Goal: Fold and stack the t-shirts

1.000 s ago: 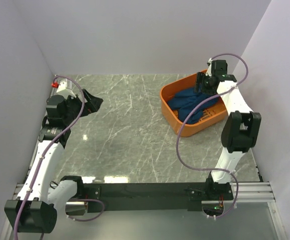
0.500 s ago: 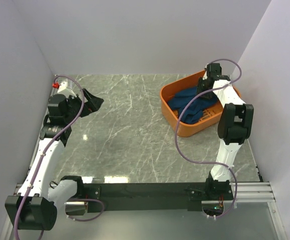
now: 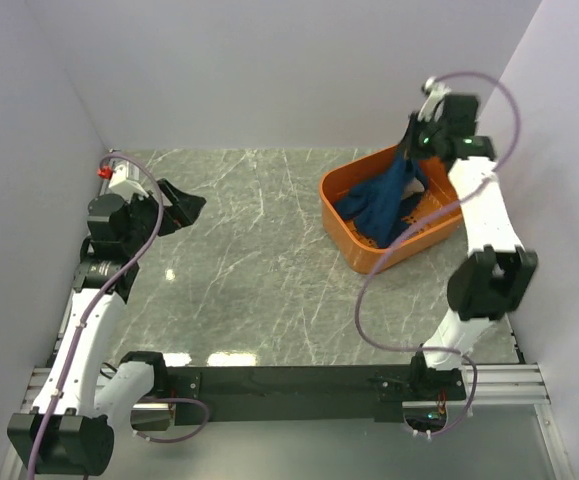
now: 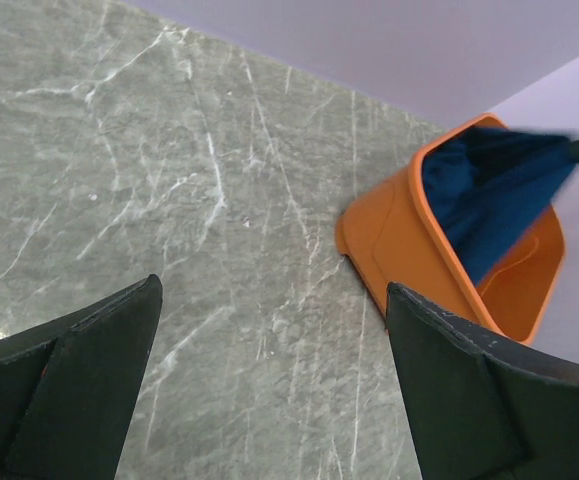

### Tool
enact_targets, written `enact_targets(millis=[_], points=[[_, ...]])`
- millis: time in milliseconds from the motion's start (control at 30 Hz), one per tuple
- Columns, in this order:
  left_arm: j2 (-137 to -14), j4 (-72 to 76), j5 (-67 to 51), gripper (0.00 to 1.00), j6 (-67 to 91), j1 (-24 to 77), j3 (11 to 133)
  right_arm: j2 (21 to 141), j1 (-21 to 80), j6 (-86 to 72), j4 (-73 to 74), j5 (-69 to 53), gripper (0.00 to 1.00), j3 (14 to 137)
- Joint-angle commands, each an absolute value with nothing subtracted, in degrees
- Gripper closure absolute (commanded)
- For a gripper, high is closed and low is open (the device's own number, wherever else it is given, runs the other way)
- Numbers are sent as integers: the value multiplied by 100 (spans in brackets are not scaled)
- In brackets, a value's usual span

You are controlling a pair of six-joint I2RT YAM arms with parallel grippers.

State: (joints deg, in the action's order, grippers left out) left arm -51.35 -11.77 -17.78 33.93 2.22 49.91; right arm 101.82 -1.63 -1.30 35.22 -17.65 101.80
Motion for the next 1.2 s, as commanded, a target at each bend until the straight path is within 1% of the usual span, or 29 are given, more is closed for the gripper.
enact_targets(millis=[0, 33, 133, 200, 300, 367, 500, 533, 700, 800, 867, 933, 1033, 1167], points=[[-4931, -905, -2013, 1, 3419, 211, 5001, 9071, -123, 413, 2961, -3294, 100, 11151], [-4913, -888, -2013, 1, 3384, 211, 5010, 9009, -114, 370, 2997, -3479, 100, 11693], [-4861, -879, -2004, 1, 3296, 211, 5045, 8974, -27, 107, 2849, -4217, 100, 12722], [-4808, -879, -1978, 1, 3252, 211, 5089, 8860, 148, -209, 2629, -4646, 100, 13033], [-4694, -914, -1890, 1, 3164, 211, 5124, 8597, 675, -544, 2032, -4825, 100, 13254], [-4597, -949, -1785, 0, 3103, 211, 5141, 8491, 1096, -754, 1645, -4782, 100, 13368], [-4176, -1081, -1425, 1, 2988, 211, 5159, 8481, 1563, -1309, 1012, -4650, 100, 13649], [-4079, -1142, -1172, 1, 2945, 211, 5150, 8490, 1660, -1336, 941, -4580, 100, 13693], [-3508, -1336, -625, 1, 2778, 211, 5300, 8516, 2266, -1239, 915, -4324, 100, 13701], [-3323, -1397, -545, 0, 2751, 211, 5379, 8788, 2644, -1195, 748, -4123, 100, 14612], [-3270, -1467, -528, 1, 2777, 211, 5396, 8850, 2855, -1178, 598, -3982, 100, 14774], [-3217, -1546, -510, 1, 2812, 211, 5414, 8798, 3171, -864, 816, -3745, 100, 14644], [-3094, -1731, -466, 0, 2821, 211, 5432, 8657, 3348, -598, 984, -3403, 100, 14126], [-2936, -1872, -369, 1, 2830, 211, 5467, 8754, 3637, -220, 1055, -3007, 100, 14106]])
